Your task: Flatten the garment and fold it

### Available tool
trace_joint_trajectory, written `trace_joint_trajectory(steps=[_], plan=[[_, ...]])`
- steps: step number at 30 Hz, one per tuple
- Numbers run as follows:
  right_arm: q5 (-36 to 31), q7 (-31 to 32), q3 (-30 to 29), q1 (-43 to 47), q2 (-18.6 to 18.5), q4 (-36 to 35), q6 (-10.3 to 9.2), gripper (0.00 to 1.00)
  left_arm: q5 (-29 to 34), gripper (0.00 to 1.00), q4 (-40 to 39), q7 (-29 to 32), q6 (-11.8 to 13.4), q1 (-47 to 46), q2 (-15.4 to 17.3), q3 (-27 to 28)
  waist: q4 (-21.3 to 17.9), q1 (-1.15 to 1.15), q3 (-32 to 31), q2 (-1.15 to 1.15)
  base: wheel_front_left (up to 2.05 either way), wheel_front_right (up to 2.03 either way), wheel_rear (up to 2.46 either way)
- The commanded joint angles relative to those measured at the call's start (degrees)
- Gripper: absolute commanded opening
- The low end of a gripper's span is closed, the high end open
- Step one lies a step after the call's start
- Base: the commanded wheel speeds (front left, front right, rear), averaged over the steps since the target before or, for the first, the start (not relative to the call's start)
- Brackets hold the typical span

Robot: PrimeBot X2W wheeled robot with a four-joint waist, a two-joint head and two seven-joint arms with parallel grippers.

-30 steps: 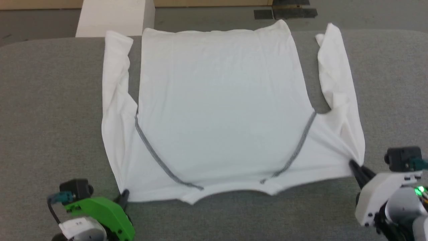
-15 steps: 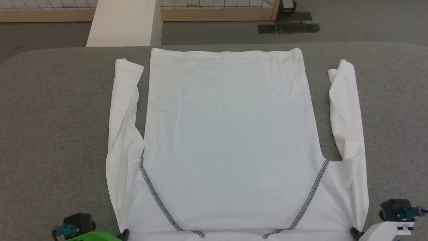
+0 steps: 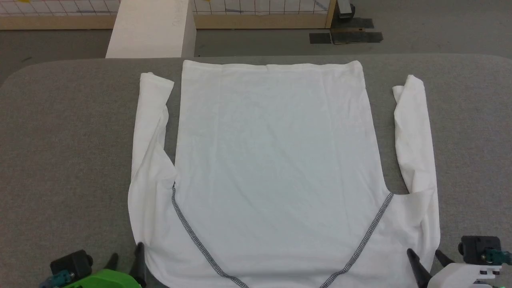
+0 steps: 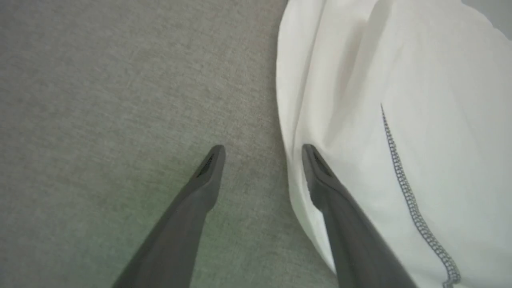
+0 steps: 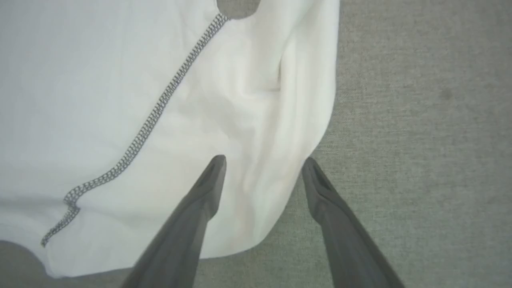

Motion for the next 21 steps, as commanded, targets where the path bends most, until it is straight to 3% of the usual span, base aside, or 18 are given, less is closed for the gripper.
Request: trace_joint_trajectory(steps=[1,10,16,21], plan=[[-0.1,-2.0,-0.5,-1.0,-0.1,-1.5,-0.09,1.0,1.8,1.0,-0.2,-2.8,-0.6,-2.1,0.3,1.0,-0.1,0.0,-0.1,0.0,0.0,0.0,0.0],[-1.1,-14.9,-0.2,-5.8,-0.6,-5.8,-0.09,1.0,11.4,1.0,1.1,-11.8,-3.0,-15.8,4.9,0.1,-1.1,0.0,3.4,0.0,0.0,0.0,0.0],[-1.6,-20.7,2.2,-12.5,-1.1,-4.6,-0.09,1.0,17.1,1.0,7.4,-8.9,-8.0,-33.5,9.2,-4.3,-3.5,0.0,10.1,0.0,0.0,0.0,0.0],[-1.5,-22.7,4.6,-17.5,-1.5,-3.2,-0.09,1.0,18.9,1.0,12.4,-2.8,-13.5,-45.5,12.5,-7.3,-6.0,0.0,15.4,0.0,0.0,0.0,0.0]])
